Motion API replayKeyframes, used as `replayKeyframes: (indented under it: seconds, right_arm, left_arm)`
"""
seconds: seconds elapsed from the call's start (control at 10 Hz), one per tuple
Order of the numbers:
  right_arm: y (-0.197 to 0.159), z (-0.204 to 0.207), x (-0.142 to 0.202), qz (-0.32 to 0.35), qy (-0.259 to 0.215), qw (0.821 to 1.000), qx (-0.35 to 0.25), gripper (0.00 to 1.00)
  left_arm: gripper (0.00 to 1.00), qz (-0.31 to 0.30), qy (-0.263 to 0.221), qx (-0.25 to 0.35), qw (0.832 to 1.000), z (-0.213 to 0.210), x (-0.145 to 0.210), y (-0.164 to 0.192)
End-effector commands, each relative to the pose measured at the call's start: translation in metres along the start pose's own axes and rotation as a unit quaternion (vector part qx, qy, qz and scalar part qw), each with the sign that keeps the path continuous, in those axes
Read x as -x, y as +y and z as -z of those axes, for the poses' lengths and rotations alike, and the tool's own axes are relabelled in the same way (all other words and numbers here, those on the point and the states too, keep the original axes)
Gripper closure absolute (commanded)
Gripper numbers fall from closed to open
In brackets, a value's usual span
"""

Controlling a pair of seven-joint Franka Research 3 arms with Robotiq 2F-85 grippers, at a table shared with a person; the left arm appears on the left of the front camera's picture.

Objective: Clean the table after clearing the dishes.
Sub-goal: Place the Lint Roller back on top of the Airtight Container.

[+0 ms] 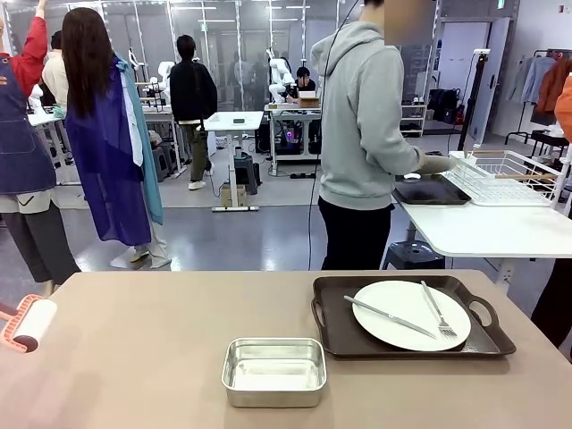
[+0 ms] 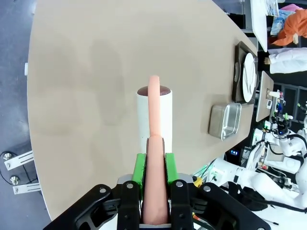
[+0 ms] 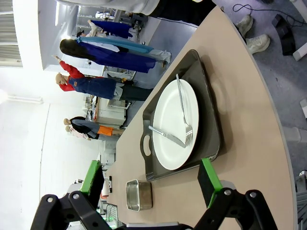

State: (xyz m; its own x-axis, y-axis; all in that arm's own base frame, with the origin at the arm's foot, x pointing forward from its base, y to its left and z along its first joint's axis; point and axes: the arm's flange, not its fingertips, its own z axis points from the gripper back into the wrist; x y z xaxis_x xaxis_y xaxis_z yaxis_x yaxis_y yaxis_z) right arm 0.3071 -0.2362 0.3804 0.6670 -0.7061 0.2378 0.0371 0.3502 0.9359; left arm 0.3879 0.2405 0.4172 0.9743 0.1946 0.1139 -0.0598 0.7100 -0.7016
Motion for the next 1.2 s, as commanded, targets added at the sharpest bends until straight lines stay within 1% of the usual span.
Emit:
replayKeyframes:
  seconds: [0.0,0.4,0.5,0.6,0.7,0.8,0.9,1.0,1.1]
  right_arm:
    - [0.002,-0.001,0.002,0.0,-0.003,1.0,-0.006,0.0]
    - [0.002,-0.001,0.002,0.0,-0.003,1.0,-0.006,0.0]
    - [0.002,-0.001,0.002,0.0,-0.003,1.0,-0.006,0.0]
    - [0.002,-0.001,0.002,0.0,-0.003,1.0,-0.006,0.0]
    - [0.002,-0.001,0.002,0.0,-0.003,1.0,-0.006,0.0]
    - [0.002,-0.001,0.002,0.0,-0.003,1.0,-0.006,0.0]
    - [0.002,-0.001,0.002,0.0,-0.003,1.0,-0.006,0.0]
    - [0.002,-0.001,0.002,0.0,-0.003,1.0,-0.006,0.0]
    - [0.002,-0.001,0.002,0.0,-0.003,1.0,-0.006,0.0]
  left_arm:
    - [0.8,0.006,-0.009,0.007,1.0,-0.006,0.0,-0.003]
    - [0.8,0.006,-0.009,0.007,1.0,-0.006,0.0,-0.003]
    - [0.8,0.002,-0.003,-0.001,1.0,-0.003,-0.001,-0.001]
    - [0.8,0.089,0.029,-0.077,0.993,-0.008,-0.028,-0.045]
    - [0.8,0.168,0.029,-0.1,0.98,-0.009,-0.049,-0.092]
    - [0.8,0.232,0.051,-0.135,0.962,-0.004,-0.064,-0.142]
    - [0.8,0.303,0.067,-0.147,0.939,0.005,-0.076,-0.197]
    - [0.8,0.373,0.103,-0.172,0.906,0.024,-0.083,-0.256]
    - [0.8,0.45,0.14,-0.207,0.857,0.055,-0.082,-0.322]
